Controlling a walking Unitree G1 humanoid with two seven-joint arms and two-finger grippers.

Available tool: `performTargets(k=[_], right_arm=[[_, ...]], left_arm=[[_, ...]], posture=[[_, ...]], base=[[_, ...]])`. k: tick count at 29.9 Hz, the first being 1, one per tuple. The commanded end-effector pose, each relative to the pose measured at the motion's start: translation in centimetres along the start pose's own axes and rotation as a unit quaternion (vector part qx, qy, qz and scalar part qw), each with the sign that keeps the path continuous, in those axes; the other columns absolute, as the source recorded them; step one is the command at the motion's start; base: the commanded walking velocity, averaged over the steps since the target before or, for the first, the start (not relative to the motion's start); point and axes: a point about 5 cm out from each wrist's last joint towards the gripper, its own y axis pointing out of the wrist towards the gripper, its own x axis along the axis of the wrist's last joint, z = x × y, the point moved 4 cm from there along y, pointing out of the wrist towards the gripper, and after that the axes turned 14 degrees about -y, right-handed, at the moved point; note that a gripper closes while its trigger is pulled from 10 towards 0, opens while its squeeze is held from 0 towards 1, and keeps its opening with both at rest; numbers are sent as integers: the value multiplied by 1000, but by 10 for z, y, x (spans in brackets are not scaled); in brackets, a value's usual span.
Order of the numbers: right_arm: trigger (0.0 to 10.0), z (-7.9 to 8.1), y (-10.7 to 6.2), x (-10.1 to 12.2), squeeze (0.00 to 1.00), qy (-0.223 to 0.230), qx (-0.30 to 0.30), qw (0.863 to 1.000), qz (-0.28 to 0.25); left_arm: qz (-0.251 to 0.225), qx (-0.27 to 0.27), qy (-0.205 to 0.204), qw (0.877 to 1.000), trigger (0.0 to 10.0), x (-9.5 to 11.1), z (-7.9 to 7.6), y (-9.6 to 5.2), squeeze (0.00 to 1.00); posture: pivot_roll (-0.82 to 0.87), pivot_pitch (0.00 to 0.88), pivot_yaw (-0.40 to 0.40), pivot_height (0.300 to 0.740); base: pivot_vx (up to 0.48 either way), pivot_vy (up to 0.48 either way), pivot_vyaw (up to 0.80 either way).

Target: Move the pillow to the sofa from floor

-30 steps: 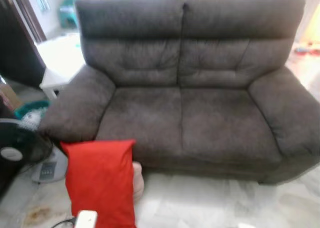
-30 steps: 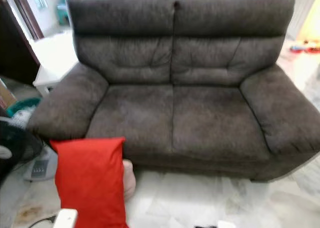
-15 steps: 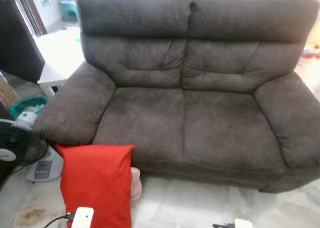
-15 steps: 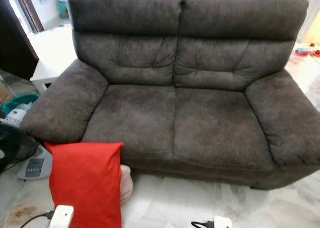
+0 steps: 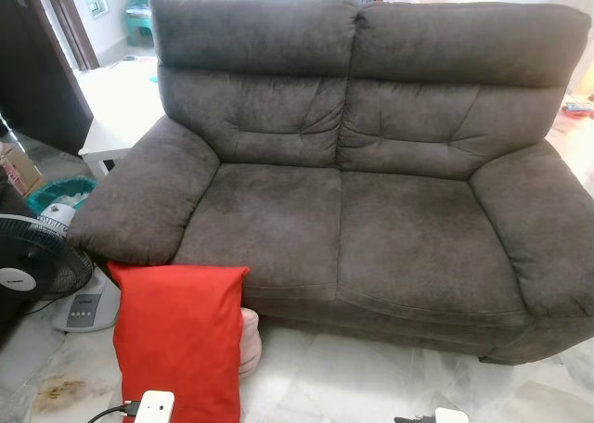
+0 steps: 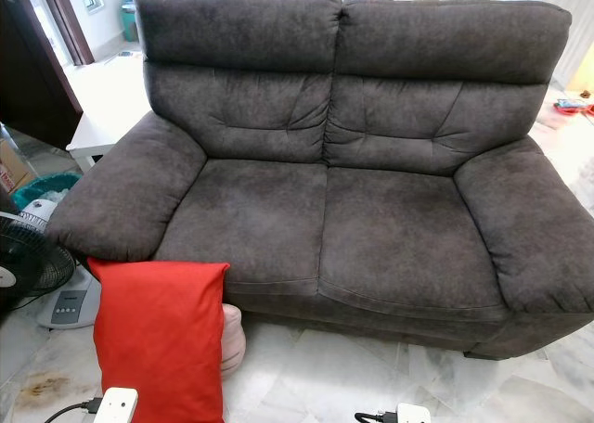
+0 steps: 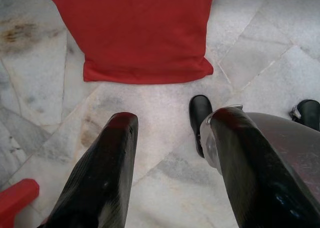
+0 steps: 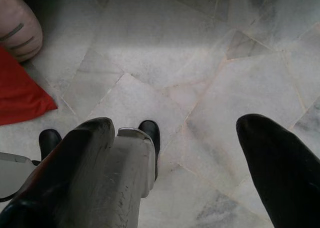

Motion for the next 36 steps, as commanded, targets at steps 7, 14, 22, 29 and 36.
performTargets(k=[7, 14, 22, 29, 36], right_arm=[[10000, 0, 0, -2, 0, 2, -1, 1000, 1], [10000, 1, -1, -3, 0, 4, -3, 1000, 3], [10000, 1, -1, -3, 0, -6, -2, 1000, 4], [10000, 1, -1, -3, 0, -5, -1, 1000, 3], [10000, 1, -1, -3, 0, 7, -3, 1000, 3]], left_arm=[[11, 3, 7, 1000, 10000, -6, 2, -1, 0], [12, 2, 9, 1000, 10000, -6, 3, -1, 0], [13, 2, 11, 1000, 10000, -7, 4, -1, 0], [13, 3, 10, 1000, 10000, -6, 4, -1, 0], [13, 3, 8, 1000, 10000, -6, 4, -1, 0]], posture=[[50, 0, -14, 740], [50, 0, -12, 740], [53, 0, -12, 740], [55, 0, -11, 740], [50, 0, -8, 740]], base=[[0, 0, 0], [0, 0, 0], [0, 0, 0], [0, 0, 0], [0, 0, 0]])
